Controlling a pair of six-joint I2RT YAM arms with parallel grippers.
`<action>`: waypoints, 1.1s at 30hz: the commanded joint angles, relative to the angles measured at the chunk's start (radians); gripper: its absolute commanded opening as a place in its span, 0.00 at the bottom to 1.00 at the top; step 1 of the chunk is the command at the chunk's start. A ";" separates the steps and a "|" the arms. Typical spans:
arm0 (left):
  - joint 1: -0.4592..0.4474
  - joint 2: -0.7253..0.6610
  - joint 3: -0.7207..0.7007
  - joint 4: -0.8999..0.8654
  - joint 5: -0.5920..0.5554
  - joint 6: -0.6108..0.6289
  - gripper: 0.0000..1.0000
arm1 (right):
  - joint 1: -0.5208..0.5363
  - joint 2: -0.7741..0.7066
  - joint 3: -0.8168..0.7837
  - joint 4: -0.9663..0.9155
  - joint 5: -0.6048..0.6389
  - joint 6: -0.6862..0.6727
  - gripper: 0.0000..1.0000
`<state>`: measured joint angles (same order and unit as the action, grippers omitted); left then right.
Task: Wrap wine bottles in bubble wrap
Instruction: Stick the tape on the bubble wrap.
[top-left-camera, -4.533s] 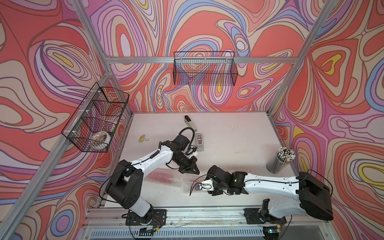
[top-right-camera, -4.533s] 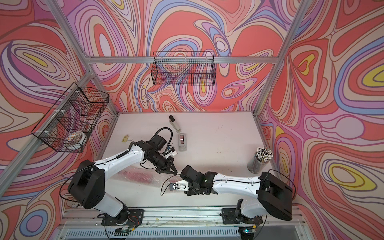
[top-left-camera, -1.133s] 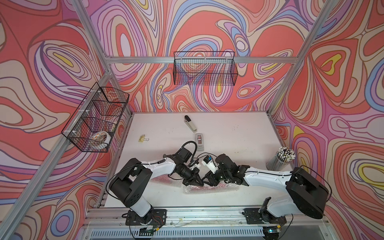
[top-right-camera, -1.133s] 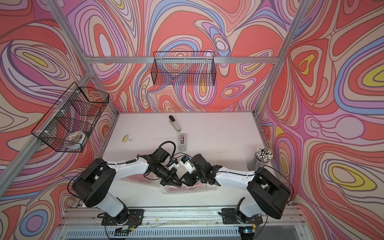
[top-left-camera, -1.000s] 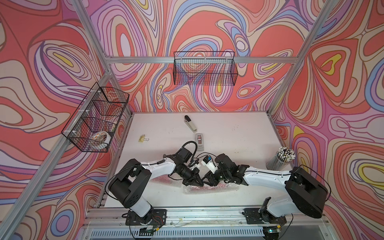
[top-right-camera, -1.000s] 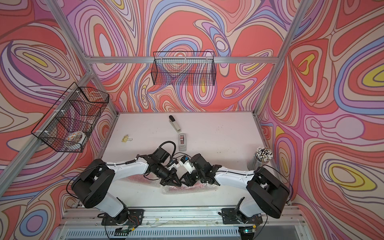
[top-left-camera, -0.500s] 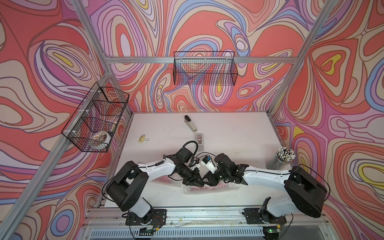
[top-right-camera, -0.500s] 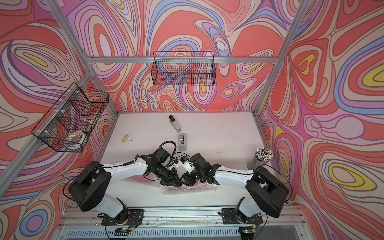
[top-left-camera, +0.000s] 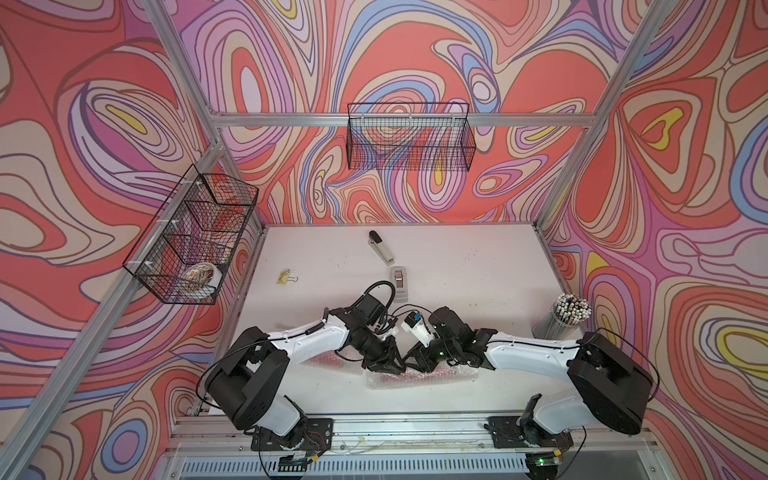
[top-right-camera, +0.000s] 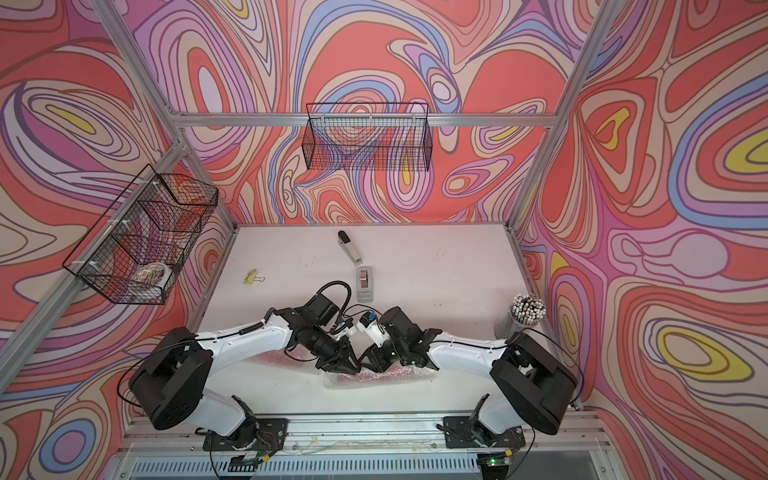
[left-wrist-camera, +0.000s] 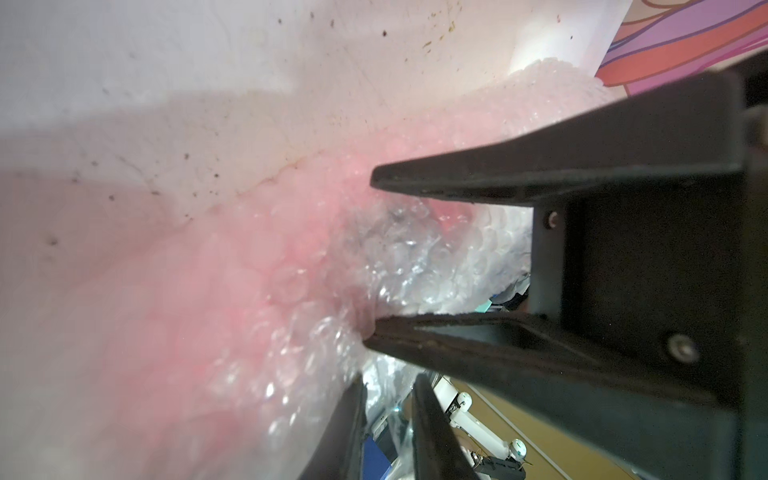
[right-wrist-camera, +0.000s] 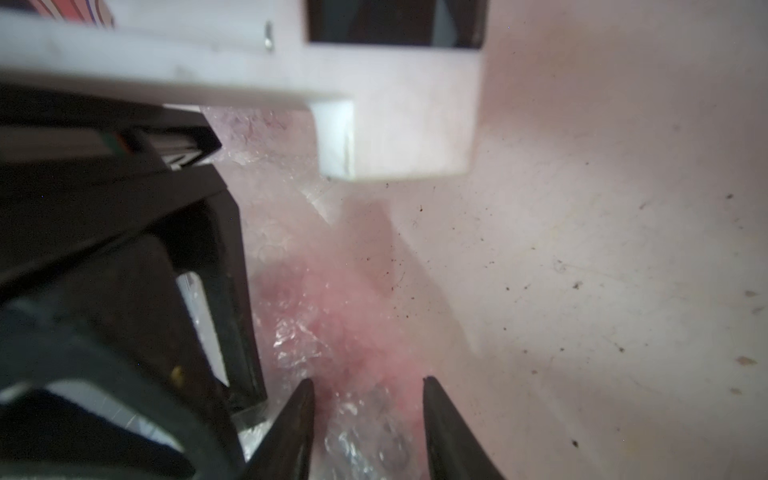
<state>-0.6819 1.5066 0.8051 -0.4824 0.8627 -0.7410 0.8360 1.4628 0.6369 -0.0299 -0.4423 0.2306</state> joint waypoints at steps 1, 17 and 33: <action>-0.004 -0.039 0.027 -0.100 -0.044 -0.001 0.25 | 0.001 0.038 -0.032 -0.068 -0.005 -0.007 0.43; 0.016 -0.068 0.209 -0.297 -0.181 0.099 0.26 | 0.000 0.020 -0.039 -0.061 -0.026 -0.017 0.44; -0.006 0.074 0.135 -0.064 -0.074 0.078 0.09 | 0.000 0.022 -0.034 -0.068 -0.050 -0.015 0.48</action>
<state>-0.6800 1.5707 0.9703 -0.5926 0.7494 -0.6582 0.8307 1.4666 0.6289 -0.0265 -0.4847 0.2291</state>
